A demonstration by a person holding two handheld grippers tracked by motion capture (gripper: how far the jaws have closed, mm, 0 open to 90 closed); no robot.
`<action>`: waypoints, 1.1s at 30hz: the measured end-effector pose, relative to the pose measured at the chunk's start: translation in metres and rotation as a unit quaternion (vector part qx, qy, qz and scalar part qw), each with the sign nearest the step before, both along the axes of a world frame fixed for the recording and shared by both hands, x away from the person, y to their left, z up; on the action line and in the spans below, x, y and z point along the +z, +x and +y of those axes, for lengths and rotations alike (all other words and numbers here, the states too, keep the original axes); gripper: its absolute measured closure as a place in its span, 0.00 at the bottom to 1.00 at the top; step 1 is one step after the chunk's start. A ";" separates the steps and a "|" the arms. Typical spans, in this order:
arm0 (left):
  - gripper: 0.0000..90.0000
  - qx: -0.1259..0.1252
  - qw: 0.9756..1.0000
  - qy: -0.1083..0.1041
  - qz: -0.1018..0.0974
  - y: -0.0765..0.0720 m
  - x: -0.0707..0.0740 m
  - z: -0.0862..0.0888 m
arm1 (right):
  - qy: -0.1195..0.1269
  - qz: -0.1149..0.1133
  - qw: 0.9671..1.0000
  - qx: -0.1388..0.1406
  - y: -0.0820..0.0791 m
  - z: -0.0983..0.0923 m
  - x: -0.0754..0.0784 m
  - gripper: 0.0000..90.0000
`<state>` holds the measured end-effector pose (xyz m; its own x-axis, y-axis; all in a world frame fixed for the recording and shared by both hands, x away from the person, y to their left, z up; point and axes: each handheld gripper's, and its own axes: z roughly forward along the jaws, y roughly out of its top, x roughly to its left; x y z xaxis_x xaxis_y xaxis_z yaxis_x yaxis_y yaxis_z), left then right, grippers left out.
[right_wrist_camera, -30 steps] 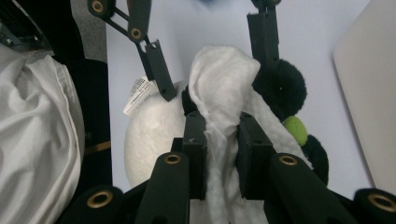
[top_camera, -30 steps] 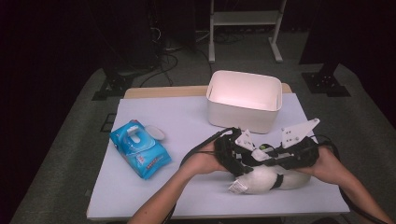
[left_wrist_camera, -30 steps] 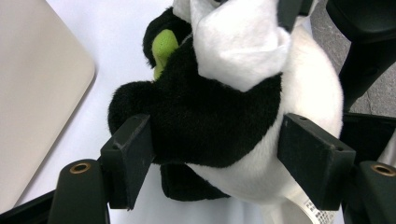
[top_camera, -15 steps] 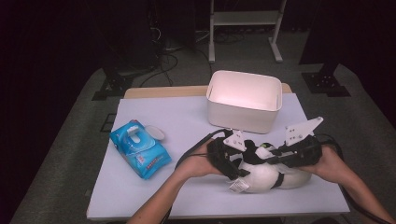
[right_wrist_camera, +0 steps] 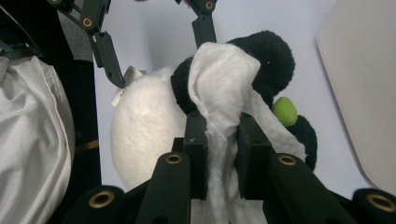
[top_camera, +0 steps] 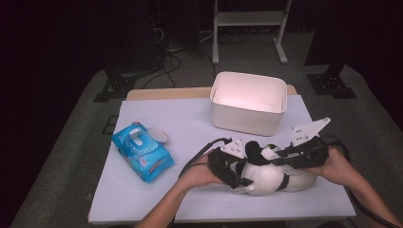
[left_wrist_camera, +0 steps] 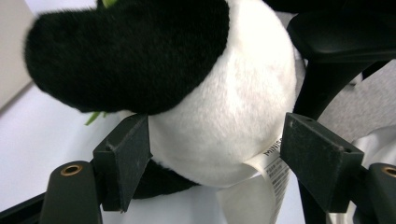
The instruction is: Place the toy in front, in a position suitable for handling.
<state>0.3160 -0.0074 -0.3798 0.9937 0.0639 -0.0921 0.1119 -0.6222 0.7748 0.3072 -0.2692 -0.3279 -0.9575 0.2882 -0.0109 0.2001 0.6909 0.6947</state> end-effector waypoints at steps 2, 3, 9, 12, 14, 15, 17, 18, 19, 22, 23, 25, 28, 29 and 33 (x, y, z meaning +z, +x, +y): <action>0.24 0.004 1.000 -0.002 0.002 0.000 -0.005 -0.001 | -0.001 -0.001 1.000 0.000 0.000 0.000 0.000 0.85; 0.23 0.007 1.000 -0.004 0.004 0.000 -0.007 -0.001 | -0.002 -0.001 1.000 0.000 0.000 0.000 0.000 0.85; 0.20 0.017 0.999 -0.030 0.015 0.001 -0.017 -0.003 | -0.006 0.000 1.000 -0.008 0.002 -0.003 0.000 0.85; 0.18 0.017 0.999 -0.043 0.023 0.004 -0.021 -0.004 | -0.011 0.001 1.000 -0.017 0.003 -0.007 -0.002 0.85; 0.18 0.017 0.998 -0.051 0.030 0.006 -0.024 -0.005 | -0.006 0.006 1.000 -0.020 0.003 -0.010 -0.004 0.85; 0.21 0.015 0.998 -0.056 0.032 0.007 -0.024 -0.005 | -0.003 0.008 1.000 -0.020 0.003 -0.011 -0.005 0.85; 0.27 0.017 0.997 -0.066 0.032 0.007 -0.024 -0.005 | -0.001 0.008 1.000 -0.022 0.003 -0.012 -0.005 0.85; 0.30 0.016 0.997 -0.067 0.032 0.008 -0.024 -0.005 | 0.001 0.009 1.000 -0.023 0.003 -0.013 -0.005 0.85; 0.33 0.018 0.997 -0.068 0.033 0.008 -0.022 -0.005 | 0.003 0.012 1.000 -0.024 0.003 -0.013 -0.005 0.85; 0.35 0.019 0.997 -0.064 0.034 0.009 -0.017 -0.004 | 0.014 0.012 1.000 -0.023 0.003 -0.012 -0.004 0.85; 0.36 0.024 0.997 -0.066 0.035 0.010 -0.014 -0.003 | 0.019 0.011 0.999 -0.023 0.003 -0.011 -0.004 0.85; 0.36 0.026 0.997 -0.067 0.037 0.011 -0.009 -0.003 | 0.038 0.011 0.999 -0.027 0.006 -0.012 -0.002 0.85; 0.36 0.027 0.998 -0.054 0.025 0.012 0.001 -0.001 | 0.063 0.018 0.998 -0.026 0.010 -0.012 -0.002 0.85; 0.36 0.028 0.998 -0.054 0.024 0.013 0.003 0.001 | 0.068 0.018 0.997 -0.026 0.010 -0.011 -0.001 0.85; 0.37 0.033 0.998 -0.051 0.009 0.014 0.020 0.010 | 0.087 0.016 0.996 -0.023 0.012 -0.008 0.003 0.85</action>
<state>0.3296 0.0023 -0.3597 0.9857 0.1180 -0.1202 0.1650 -0.5316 0.8308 0.3197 -0.2773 -0.3247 -0.9422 0.3269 0.0738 0.2534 0.5509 0.7951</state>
